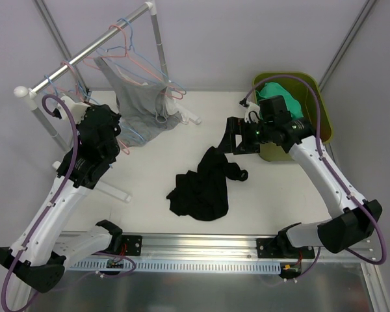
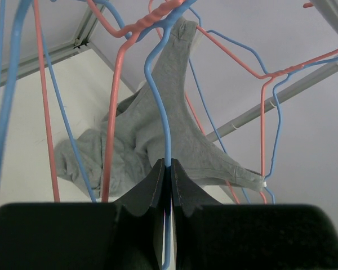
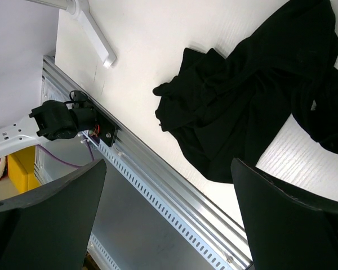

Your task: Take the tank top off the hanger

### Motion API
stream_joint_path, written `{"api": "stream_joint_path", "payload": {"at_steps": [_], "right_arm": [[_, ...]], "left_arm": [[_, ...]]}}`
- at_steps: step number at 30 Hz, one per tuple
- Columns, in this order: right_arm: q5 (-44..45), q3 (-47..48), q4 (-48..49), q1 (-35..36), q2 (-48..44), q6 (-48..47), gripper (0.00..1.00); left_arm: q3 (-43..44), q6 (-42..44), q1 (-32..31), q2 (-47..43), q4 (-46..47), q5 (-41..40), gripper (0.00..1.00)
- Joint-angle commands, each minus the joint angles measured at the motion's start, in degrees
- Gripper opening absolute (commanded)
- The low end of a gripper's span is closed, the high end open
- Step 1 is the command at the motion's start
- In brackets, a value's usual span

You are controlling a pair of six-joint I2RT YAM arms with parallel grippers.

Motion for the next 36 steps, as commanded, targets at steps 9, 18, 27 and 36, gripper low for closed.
{"api": "stream_joint_path", "payload": {"at_steps": [9, 18, 27, 36], "right_arm": [[10.37, 4.81, -4.59, 5.70, 5.57, -2.99, 1.00], [26.47, 4.55, -3.03, 16.06, 17.69, -10.90, 0.99], [27.43, -6.95, 12.77, 21.34, 23.15, -12.31, 0.99], [40.97, -8.72, 15.69, 24.86, 34.84, -8.98, 0.85]], "left_arm": [[-4.54, 2.76, 0.57, -7.01, -0.41, -2.94, 0.13], [-1.03, 7.86, 0.48, -8.07, -0.41, 10.15, 0.93], [11.27, 17.08, 0.48, -4.29, -0.94, 36.60, 0.99], [16.90, 20.34, 0.57, -3.32, -2.87, 60.67, 0.99]]}}
